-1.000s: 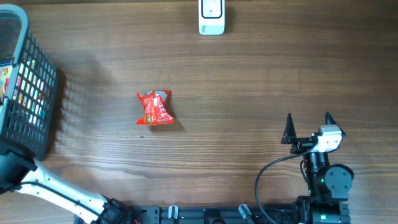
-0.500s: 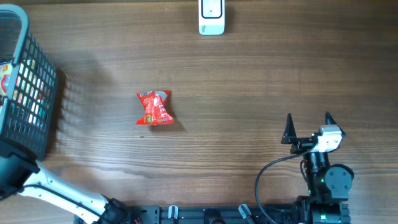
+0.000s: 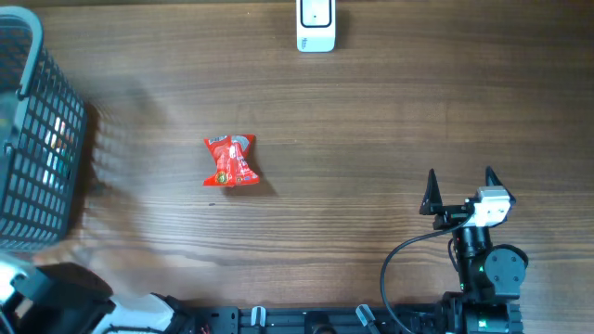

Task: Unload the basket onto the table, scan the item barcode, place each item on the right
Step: 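Grasp the yellow-and-white snack package with the left gripper, then lift the yellow package out and drop it beside the red bag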

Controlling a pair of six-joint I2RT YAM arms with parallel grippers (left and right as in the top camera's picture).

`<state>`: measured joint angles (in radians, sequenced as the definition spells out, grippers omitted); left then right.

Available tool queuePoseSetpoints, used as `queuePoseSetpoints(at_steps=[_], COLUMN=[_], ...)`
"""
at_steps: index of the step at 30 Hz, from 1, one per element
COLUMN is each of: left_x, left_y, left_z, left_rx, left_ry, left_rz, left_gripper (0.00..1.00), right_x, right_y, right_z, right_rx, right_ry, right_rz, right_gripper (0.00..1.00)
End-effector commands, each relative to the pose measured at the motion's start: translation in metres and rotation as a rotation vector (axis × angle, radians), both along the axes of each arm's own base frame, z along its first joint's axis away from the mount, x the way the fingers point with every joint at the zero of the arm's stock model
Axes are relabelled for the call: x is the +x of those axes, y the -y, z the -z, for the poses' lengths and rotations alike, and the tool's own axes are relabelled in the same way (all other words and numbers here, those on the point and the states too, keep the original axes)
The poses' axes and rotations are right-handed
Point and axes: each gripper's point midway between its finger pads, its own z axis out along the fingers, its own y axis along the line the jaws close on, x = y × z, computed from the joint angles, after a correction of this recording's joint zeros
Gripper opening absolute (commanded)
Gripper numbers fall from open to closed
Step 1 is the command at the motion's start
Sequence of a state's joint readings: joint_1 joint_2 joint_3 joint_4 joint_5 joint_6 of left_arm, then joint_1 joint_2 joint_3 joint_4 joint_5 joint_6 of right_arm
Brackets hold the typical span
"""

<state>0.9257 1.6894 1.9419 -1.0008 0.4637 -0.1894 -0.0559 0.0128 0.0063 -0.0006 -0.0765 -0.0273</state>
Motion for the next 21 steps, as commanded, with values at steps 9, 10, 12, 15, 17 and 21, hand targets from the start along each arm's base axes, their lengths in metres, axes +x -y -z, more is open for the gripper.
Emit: queuePoseSetpoints(at_steps=[9, 10, 12, 15, 17, 21], left_x=[0.014, 0.013, 0.011, 0.007, 0.009, 0.019], left_y=[0.12, 0.135, 0.158, 0.203, 0.219, 0.24], left_z=[-0.093, -0.1, -0.108, -0.114, -0.108, -0.076], left_rx=[-0.016, -0.005, 0.002, -0.012, -0.011, -0.017], left_ry=[0.3, 0.309, 0.318, 0.311, 0.273, 0.126], left_rz=[0.389, 0.417, 0.459, 0.546, 0.563, 0.559], left_gripper=[0.04, 0.04, 0.04, 0.04, 0.04, 0.04], right_x=[0.0, 0.0, 0.0, 0.0, 0.0, 0.0], right_y=[0.003, 0.003, 0.003, 0.003, 0.003, 0.003], right_z=[-0.002, -0.002, -0.002, -0.002, -0.002, -0.002], right_rx=[0.007, 0.007, 0.007, 0.007, 0.007, 0.007], right_ry=[0.009, 0.009, 0.009, 0.009, 0.009, 0.009], right_rz=[0.017, 0.017, 0.017, 0.017, 0.017, 0.017], right_gripper=[1.0, 1.0, 1.0, 1.0, 1.0, 1.0])
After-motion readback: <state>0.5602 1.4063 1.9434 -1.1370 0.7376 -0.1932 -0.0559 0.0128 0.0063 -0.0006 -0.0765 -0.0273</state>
